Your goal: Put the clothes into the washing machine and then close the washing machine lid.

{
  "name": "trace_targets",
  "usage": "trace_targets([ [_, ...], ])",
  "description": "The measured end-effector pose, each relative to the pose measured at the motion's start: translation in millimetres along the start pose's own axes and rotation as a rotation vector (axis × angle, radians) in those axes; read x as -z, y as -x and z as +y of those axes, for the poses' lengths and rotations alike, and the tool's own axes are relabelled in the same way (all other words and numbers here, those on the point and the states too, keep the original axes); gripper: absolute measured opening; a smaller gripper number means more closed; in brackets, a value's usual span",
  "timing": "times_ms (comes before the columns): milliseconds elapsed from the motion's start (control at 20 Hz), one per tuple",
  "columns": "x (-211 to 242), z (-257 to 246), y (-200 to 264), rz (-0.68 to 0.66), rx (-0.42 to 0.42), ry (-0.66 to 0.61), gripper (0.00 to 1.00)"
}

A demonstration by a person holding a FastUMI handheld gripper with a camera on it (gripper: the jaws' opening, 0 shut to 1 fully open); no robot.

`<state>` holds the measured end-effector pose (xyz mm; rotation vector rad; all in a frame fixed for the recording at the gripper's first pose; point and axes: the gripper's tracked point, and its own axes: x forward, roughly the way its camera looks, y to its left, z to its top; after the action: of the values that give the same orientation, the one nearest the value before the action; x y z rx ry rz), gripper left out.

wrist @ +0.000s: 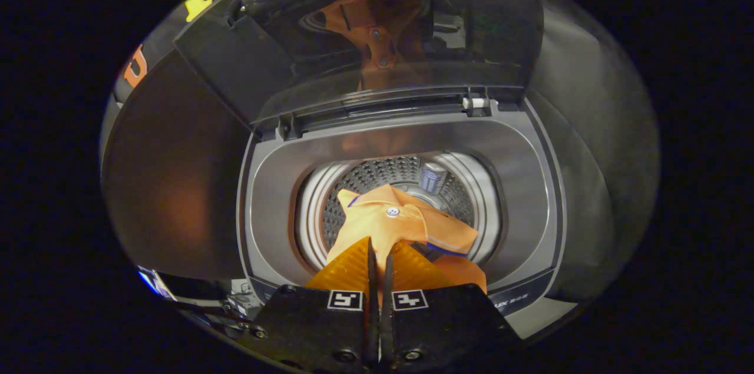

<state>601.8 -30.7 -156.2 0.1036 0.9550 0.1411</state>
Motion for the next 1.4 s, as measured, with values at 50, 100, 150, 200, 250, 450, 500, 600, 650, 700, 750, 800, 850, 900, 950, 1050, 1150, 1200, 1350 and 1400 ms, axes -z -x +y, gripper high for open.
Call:
trace_targets([
  [50, 0.1, -0.4, -0.1, -0.003, 0.005, -0.002, 0.06],
  [100, 1.4, 1.8, 0.3, -0.001, 0.004, -0.007, 0.07],
  [150, 2.7, 2.0, 0.3, 0.002, 0.005, -0.012, 0.07],
  [200, 3.5, 0.9, 0.4, 0.004, 0.007, -0.016, 0.07],
  [250, 3.6, 0.4, -0.3, 0.006, 0.007, -0.018, 0.07],
  [450, 2.4, 0.3, -0.4, 0.003, -0.005, -0.015, 0.12],
  [500, 3.0, 3.1, 0.2, -0.011, -0.022, 0.001, 0.15],
  [600, -0.6, -1.3, 3.2, -0.042, 0.002, 0.013, 0.18],
  [650, -0.6, -0.5, 4.8, -0.056, 0.006, 0.015, 0.41],
  [700, -1.0, -3.4, 5.6, -0.058, 0.018, 0.009, 0.63],
  [750, 0.4, -5.1, 7.3, -0.058, 0.024, 0.001, 0.85],
  [800, 0.7, -5.7, 5.0, -0.060, 0.025, -0.008, 0.86],
  [850, 3.0, -7.7, 5.3, -0.056, 0.033, -0.012, 0.86],
  [900, 4.6, -9.2, 6.2, -0.057, 0.033, -0.010, 0.86],
  [950, 4.5, -10.8, 6.8, -0.057, 0.041, -0.007, 0.86],
  [1050, 6.8, -11.3, 7.3, -0.054, 0.040, -0.004, 0.86],
  [1150, 7.0, -12.7, 9.3, -0.060, 0.047, 0.000, 0.86],
  [1200, 7.5, -13.5, 11.0, -0.064, 0.052, 0.007, 0.86],
  [1350, 1.3, -13.2, 19.9, -0.100, 0.060, 0.030, 0.86],
  [1400, -1.9, -15.5, 24.5, -0.120, 0.064, 0.042, 0.86],
])
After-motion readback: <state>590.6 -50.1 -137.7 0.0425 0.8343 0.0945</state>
